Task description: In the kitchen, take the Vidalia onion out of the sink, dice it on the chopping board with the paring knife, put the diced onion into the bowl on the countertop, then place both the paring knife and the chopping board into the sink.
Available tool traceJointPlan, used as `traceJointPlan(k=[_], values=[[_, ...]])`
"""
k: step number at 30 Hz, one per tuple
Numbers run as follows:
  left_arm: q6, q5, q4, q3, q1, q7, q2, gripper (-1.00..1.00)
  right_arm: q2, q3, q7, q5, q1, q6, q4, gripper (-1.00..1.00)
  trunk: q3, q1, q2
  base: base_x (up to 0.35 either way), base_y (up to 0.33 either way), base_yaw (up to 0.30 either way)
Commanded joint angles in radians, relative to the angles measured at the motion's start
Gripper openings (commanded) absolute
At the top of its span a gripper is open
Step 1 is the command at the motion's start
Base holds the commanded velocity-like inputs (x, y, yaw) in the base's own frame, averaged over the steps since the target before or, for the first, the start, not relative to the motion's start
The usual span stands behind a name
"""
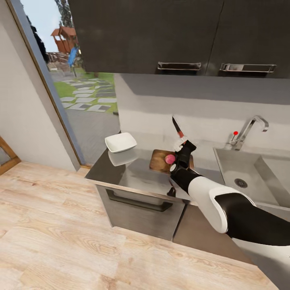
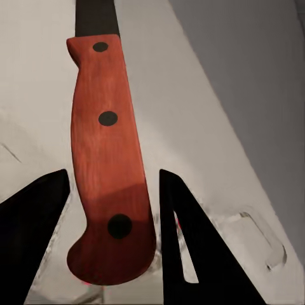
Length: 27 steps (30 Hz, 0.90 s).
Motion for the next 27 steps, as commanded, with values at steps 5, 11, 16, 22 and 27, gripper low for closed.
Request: traceJointPlan(k=[5, 11, 16, 22, 27], values=[[0.0, 0.011, -0.001, 0.001, 0.0, -0.01, 0.0, 1.0, 0.0, 0.011, -0.002, 0.021, 0.043, -0.134, 0.015, -1.0, -0.002, 0.001, -0.002, 0.0, 0.0, 0.001], [0.0, 0.011, -0.001, 0.001, 0.0, -0.01, 0.0, 1.0, 0.0, 0.011, 0.066, 0.106, 0.058, -0.193, 0.015, -1.0, -0.002, 0.001, -0.002, 0.0, 0.0, 0.0], [0.0, 0.011, -0.002, 0.001, 0.0, -0.01, 0.0, 1.0, 0.0, 0.011, 0.085, 0.112, 0.06, -0.208, 0.016, -1.0, -0.002, 0.001, -0.002, 0.0, 0.0, 0.0], [0.0, 0.011, -0.001, 0.001, 0.0, -0.01, 0.0, 1.0, 0.0, 0.011, 0.086, 0.111, 0.06, -0.209, 0.016, -1.0, -0.002, 0.001, -0.002, 0.015, -0.003, 0.0], [0.0, 0.011, -0.001, 0.001, 0.0, -0.01, -0.001, 1.0, 0.0, 0.011, 0.083, 0.11, 0.073, -0.207, 0.016, -1.0, -0.002, 0.001, -0.002, 0.135, -0.143, 0.0]])
